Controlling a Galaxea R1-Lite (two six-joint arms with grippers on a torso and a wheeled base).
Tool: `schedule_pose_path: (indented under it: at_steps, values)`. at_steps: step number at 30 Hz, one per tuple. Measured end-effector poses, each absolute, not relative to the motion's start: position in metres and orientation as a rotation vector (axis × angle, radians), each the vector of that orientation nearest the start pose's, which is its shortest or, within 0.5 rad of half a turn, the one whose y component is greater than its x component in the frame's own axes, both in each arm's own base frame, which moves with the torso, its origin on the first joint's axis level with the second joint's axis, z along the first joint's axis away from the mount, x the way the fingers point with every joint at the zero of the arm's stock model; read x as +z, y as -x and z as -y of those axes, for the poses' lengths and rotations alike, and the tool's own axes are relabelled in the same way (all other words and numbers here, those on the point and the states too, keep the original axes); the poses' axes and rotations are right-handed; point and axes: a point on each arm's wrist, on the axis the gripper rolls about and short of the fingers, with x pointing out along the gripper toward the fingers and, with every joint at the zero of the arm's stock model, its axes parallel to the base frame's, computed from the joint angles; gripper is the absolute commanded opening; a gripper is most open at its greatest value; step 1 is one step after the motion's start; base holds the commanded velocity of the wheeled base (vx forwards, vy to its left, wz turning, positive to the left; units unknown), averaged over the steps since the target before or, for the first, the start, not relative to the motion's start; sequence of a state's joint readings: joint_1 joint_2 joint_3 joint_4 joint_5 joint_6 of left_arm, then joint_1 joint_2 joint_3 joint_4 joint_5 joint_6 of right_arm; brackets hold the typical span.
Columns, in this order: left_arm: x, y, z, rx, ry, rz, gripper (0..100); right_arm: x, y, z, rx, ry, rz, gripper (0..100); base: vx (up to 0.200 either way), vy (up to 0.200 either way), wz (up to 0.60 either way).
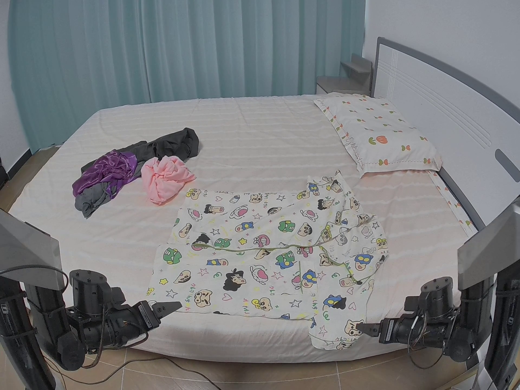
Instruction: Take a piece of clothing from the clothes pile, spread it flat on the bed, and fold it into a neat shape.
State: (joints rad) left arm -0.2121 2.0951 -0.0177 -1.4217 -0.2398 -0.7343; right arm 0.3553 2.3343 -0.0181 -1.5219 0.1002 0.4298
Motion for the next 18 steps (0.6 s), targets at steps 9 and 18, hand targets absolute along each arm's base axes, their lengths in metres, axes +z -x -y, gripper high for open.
schedule_pose_path:
  at_steps: [9, 18]
  values:
    - [0.002, -0.21, 0.047, -0.151, 0.7, -0.802, 100, -0.067, -0.201, -0.087, 0.382, -0.065, -0.928, 100, 0.0, 0.0, 0.0]
    - [0.001, -0.213, 0.047, -0.147, 0.702, -0.795, 100, -0.08, -0.216, -0.102, 0.428, -0.037, -0.88, 100, 0.0, 0.0, 0.0]
